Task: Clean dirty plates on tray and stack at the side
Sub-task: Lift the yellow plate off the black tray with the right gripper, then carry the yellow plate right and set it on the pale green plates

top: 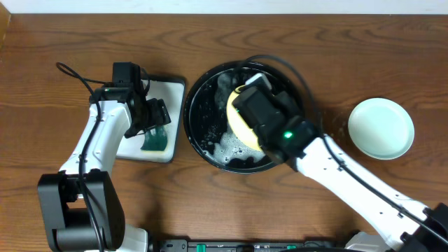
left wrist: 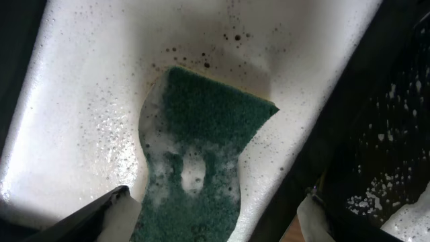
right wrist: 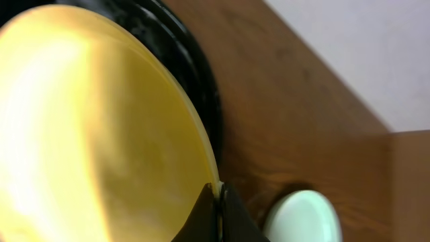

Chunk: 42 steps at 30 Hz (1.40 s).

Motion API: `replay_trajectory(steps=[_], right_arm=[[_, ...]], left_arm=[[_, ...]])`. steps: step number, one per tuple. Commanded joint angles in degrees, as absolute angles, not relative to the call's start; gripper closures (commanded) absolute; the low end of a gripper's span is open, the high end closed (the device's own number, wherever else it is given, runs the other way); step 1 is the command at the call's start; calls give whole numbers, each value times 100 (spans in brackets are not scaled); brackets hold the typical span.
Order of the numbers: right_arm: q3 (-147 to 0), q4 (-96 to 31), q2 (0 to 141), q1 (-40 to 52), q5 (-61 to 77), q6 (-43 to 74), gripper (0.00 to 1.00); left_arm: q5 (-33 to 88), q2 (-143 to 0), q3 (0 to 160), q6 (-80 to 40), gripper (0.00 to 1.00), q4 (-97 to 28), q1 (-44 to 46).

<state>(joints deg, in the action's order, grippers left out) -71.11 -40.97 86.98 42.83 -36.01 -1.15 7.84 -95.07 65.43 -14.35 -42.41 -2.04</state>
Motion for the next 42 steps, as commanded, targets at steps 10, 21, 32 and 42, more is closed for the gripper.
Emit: replay_trajectory(steps=[10,21,32,42], right_arm=[[-7264,-4307,8486,3461,-2241,532,99],[-7275,-4460,8215,1695,-23,1721,99],[-7194,-4812,8425,-1820,1824,1559,99],[-6917,-4917,9142,-3570,1310,1627,99]], left_arm=[[836,-9511,6560,-1422,19,-4261,-220],[836,-9511,6560,-1422,19,-4261,-220],[836,-9511,6560,-1422,19,-4261,-220],[836,-9511,6560,-1422,19,-4261,-220]])
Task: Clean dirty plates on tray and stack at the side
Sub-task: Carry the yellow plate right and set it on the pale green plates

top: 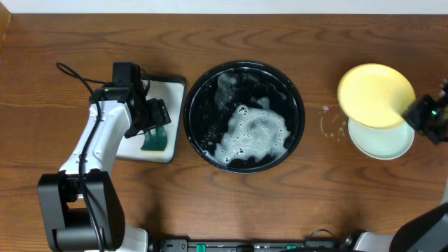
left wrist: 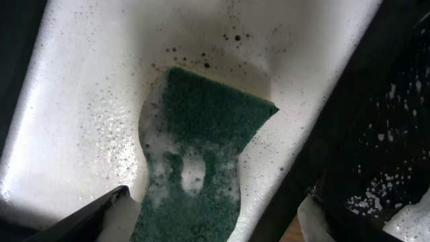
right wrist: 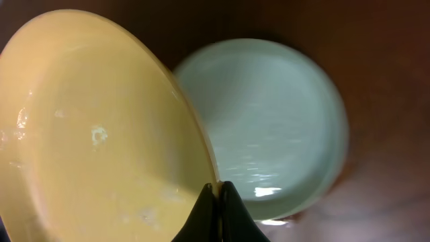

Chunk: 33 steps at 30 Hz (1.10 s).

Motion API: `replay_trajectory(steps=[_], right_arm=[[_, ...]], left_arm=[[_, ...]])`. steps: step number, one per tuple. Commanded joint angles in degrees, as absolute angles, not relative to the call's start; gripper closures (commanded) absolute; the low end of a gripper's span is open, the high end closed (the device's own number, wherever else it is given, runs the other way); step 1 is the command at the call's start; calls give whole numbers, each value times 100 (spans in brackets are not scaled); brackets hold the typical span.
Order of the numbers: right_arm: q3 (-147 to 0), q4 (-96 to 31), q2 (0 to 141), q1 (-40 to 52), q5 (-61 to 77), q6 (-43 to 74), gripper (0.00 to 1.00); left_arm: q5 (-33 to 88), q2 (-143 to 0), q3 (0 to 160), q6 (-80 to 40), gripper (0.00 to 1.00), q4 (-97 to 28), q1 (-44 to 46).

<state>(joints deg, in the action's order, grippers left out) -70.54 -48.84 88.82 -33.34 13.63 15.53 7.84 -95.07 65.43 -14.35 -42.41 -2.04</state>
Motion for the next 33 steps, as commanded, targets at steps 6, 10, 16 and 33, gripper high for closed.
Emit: replay_trajectory(steps=[6,10,16,33], right_arm=[[-6855,-4998,9598,-3806,1308,1627,99],[-6862,-4971,9588,-3806,1332,1767,56],[-6864,-5144,8855,-3540,2237,1719,47],[-6862,-5078,5417,-49,3111,484,1]], left_arm=[[836,-9511,6560,-1422,19,-4261,-220],[836,-9511,6560,-1424,19,-4261,-220],[836,-9511,6560,-1422,19,-4261,-220],[836,-9511,6560,-1422,19,-4261,-220]])
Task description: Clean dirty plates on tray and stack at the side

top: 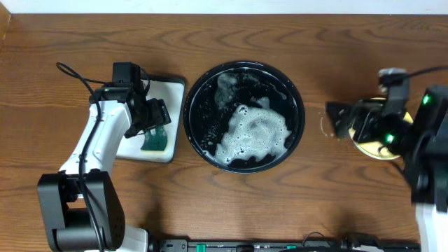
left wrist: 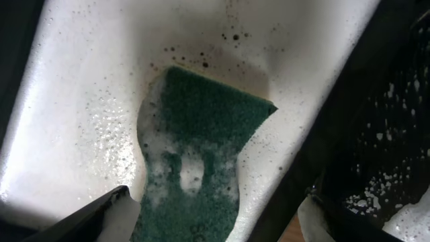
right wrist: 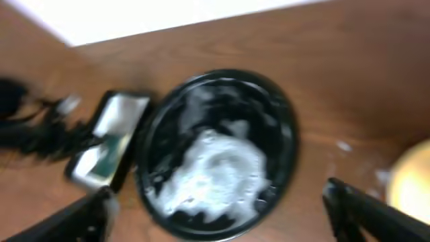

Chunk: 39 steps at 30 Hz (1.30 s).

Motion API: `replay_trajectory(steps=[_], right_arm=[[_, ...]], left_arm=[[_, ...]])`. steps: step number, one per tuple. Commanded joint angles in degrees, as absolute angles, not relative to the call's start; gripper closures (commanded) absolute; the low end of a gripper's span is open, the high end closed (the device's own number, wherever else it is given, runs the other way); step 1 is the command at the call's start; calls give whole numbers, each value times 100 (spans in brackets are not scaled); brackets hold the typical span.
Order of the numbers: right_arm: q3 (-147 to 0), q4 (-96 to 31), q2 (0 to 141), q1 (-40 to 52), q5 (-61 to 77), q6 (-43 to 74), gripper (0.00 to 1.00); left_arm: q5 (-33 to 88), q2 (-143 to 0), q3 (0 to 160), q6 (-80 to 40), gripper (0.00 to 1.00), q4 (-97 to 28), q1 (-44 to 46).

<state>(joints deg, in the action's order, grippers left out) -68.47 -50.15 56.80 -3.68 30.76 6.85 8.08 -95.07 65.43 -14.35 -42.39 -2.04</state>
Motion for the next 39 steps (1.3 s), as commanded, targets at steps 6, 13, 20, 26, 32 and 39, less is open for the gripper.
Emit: replay_trajectory(steps=[6,13,20,26,32,39], right_arm=[[-6862,-5299,4941,172,3109,482,1],[-6862,-6051,4786,174,2333,329,1],[-6514,-5636,4027,193,1406,-261,1],[-4869,-4189,2727,193,919,-270,1],[-3046,-3640,1354,193,926,-263,1],[-1500,-2517,320,193,926,-263,1]], left_arm=[[836,-9511,6560,-1422,19,-4261,-220],[836,-9511,6560,-1422,19,-4261,-220],[836,-9511,6560,-1422,19,-4261,-220],[836,-9511,6560,-1422,19,-4261,-220],[836,-9511,6560,-1422,19,-4261,-220],[836,-9511,6560,-1422,19,-4261,-220]])
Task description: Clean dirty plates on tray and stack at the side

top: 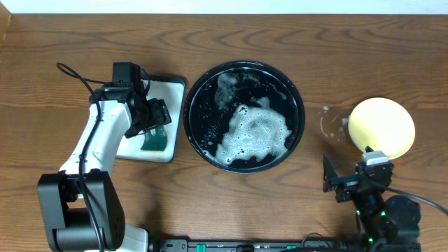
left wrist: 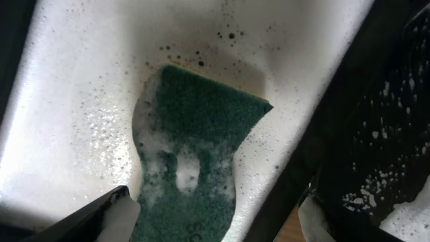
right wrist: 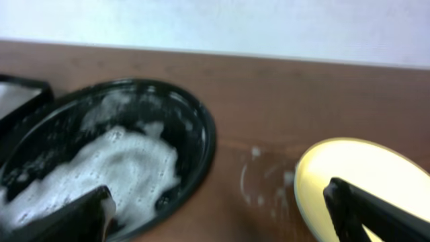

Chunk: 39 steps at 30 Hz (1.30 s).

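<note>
The black round tray (top: 203, 105) sits mid-table, holding soapy foam (top: 253, 133) and no plate. A yellow plate (top: 381, 128) lies flat at the table's right side, also in the right wrist view (right wrist: 366, 185). My right gripper (top: 334, 183) is open and empty near the front edge, below and left of that plate. My left gripper (top: 155, 119) hangs open over the green sponge (left wrist: 191, 144), which lies soapy in the white dish (top: 171, 87). Its fingertips (left wrist: 117, 214) straddle the sponge without closing on it.
Water drops and a wet ring (top: 332, 122) mark the wood between tray and yellow plate. A black cable (top: 73, 75) loops at the far left behind the left arm. The tray rim (right wrist: 201, 144) lies left of the right gripper.
My right arm has left its place over the yellow plate and is now low at the front right edge, still open. The plate lies uncovered. The left gripper has hardly shifted.
My right gripper was shut on the yellow plate's rim over the foamy tray. Then it held the plate above the pale green plate at the right. Then it was open with the yellow plate lying there, and now it is drawn back. The left gripper stayed open over the sponge.
</note>
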Motion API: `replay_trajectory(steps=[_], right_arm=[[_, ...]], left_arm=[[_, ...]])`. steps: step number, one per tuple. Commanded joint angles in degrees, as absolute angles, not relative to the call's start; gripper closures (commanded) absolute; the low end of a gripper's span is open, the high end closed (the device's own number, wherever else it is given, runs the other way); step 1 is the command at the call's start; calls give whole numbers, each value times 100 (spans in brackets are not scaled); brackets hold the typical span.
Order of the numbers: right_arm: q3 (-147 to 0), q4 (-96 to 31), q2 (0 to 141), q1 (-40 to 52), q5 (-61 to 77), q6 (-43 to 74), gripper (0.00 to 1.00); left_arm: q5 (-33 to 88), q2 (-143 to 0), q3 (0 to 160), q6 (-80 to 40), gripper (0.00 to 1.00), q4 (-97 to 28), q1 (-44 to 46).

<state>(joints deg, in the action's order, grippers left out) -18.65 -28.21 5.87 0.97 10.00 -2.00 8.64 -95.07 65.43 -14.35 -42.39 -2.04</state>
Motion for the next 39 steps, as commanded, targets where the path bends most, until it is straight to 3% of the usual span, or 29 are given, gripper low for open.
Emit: replay_trajectory(steps=[1,10,39], right_arm=[[-1323,-2314,222,193,926,-263,1],[-32,-333,27,193,921,-266,1],[-32,-342,34,196,902,-266,1]], left_arm=[[836,-9511,6560,-1424,19,-4261,-220],[836,-9511,6560,-1422,19,-4261,-220],[836,-9511,6560,-1422,19,-4261,-220]])
